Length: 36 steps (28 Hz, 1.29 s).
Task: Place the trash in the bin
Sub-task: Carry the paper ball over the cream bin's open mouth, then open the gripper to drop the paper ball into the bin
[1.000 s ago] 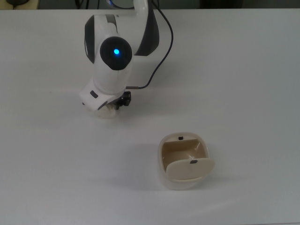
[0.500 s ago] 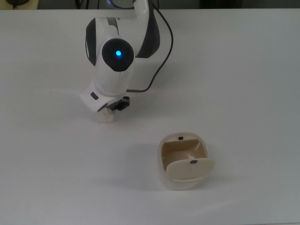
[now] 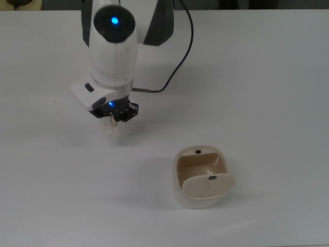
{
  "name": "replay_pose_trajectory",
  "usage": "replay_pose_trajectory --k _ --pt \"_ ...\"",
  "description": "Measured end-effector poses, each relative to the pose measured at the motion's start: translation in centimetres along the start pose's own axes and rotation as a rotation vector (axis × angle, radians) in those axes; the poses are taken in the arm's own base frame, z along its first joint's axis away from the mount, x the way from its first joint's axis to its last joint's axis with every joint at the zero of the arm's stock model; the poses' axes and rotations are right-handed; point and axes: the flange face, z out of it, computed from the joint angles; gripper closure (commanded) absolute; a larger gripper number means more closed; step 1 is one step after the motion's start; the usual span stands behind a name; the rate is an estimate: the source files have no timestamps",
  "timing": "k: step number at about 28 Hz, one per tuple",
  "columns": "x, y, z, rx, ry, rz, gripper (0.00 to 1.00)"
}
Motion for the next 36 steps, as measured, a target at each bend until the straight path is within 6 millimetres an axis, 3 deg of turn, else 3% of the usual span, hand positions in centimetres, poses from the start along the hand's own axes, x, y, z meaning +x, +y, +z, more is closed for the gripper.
replay_pose_trajectory --k 5,10,15,19,22,27,28,29,31,36 --pt "1.2 0.1 -4.1 0.06 0.067 0.042 1.0" --pt "1.8 -1.0 -6.1 0.097 0.099 0.097 1.0" --pt "2.4 -5.2 -8.0 0.138 0.17 0.143 1.0" --pt "2.7 -10.3 -9.3 0.201 0.262 0.19 1.0" --pt "2.6 -13.7 -9.2 0.227 0.3 0.212 1.0" --pt "2.5 -16.9 -7.9 0.218 0.341 0.24 1.0" --pt "2.6 -17.1 -7.6 0.215 0.345 0.244 0.9" --pt "2.6 -17.4 -7.2 0.212 0.347 0.249 0.68" --pt "2.7 -17.6 -6.6 0.21 0.347 0.26 0.01" --pt "2.8 -17.9 -5.5 0.202 0.343 0.266 0.0"
